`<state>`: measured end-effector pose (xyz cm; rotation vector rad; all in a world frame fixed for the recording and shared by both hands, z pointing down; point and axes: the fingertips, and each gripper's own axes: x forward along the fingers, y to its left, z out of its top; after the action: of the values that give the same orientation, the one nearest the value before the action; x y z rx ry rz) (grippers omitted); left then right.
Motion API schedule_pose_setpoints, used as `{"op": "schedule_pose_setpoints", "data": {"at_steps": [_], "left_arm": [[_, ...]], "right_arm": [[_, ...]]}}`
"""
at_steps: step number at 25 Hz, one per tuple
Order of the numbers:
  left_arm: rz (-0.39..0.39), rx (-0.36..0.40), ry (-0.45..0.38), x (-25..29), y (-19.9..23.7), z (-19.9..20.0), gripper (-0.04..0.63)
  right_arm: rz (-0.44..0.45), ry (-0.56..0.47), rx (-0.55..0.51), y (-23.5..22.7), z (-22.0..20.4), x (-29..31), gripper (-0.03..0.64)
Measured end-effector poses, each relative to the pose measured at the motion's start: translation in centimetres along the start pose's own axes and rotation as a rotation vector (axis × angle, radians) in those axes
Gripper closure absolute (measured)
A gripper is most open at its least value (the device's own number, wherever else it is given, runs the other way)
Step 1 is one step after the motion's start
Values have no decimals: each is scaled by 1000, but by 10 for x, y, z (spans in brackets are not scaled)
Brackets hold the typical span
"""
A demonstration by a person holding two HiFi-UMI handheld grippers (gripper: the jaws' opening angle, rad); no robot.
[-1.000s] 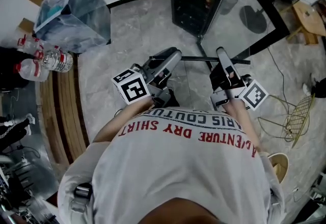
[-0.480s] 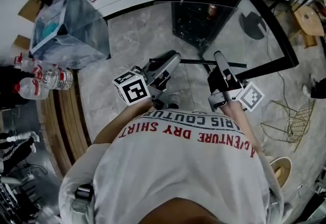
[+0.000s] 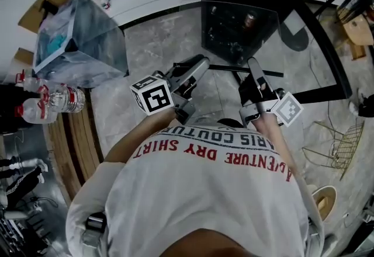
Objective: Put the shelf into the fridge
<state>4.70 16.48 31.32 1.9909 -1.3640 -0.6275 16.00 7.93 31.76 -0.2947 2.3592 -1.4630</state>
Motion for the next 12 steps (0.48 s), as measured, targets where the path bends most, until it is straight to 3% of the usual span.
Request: {"op": "schedule_pose_setpoints", "data": {"at_steps": [12], "left_arm": [[1,-11,14,17,38,45,466]], "right_arm": [[-36,-3,20,-14,9,55,560]]}}
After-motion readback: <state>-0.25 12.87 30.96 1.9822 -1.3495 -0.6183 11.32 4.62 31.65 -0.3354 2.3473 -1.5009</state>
